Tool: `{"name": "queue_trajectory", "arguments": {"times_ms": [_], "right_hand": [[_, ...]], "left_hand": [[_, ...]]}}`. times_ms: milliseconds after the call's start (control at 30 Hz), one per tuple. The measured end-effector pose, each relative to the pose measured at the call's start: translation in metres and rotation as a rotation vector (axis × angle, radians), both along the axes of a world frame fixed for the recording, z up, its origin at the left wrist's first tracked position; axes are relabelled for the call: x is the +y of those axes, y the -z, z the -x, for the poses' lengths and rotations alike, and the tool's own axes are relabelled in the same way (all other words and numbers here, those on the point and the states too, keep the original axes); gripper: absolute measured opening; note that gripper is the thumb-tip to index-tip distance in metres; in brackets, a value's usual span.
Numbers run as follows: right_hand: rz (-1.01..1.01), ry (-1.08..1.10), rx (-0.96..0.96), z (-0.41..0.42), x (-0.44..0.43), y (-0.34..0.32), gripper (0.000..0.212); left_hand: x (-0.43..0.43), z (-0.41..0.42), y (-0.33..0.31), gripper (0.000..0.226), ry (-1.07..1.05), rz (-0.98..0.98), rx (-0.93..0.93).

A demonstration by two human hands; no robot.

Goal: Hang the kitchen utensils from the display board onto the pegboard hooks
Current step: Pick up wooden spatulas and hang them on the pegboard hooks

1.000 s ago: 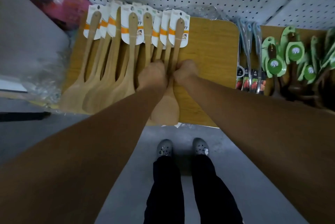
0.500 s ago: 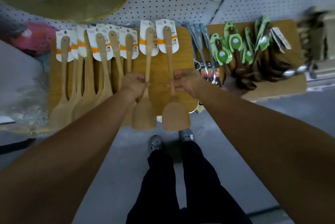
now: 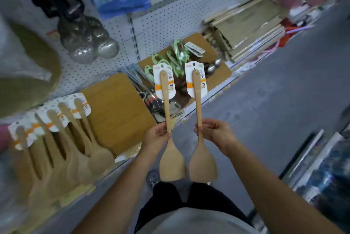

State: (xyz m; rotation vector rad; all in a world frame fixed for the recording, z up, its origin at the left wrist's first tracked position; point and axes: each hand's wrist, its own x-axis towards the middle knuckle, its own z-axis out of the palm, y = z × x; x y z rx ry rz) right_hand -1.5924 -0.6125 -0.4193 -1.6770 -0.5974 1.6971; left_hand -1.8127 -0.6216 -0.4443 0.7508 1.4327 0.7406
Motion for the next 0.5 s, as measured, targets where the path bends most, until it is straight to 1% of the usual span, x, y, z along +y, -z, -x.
{"name": "queue_trajectory", "arguments": {"times_ms": [100,200,267,367,500], "right_hand": [[-0.048,0.154,0.018,-0.051,-0.020,-0.021,0.022],[-0.112,0.255,0.053,-0.101,-0.036,-0.040,0.021],[-0.169,0.278,0.062,-0.136,-0.044,-0.053,0.021],[-0.222,0.314,0.023,-0.194,-0.057,-0.072,0.020],[-0.231,0.385,-0.001,-0.264,-0.074,-0.086,0.020]], "left_hand": [[-0.002,-0.047,-0.015,0.045,0.086,-0.066,-0.019],[0.004,-0.100,-0.033,0.047,0.196,-0.109,-0.103],[0.010,-0.137,-0.043,0.048,0.221,-0.117,-0.132],[0.015,-0.190,-0.057,0.047,0.241,-0.136,-0.150],[0.015,-0.253,-0.067,0.047,0.249,-0.145,-0.215]]}}
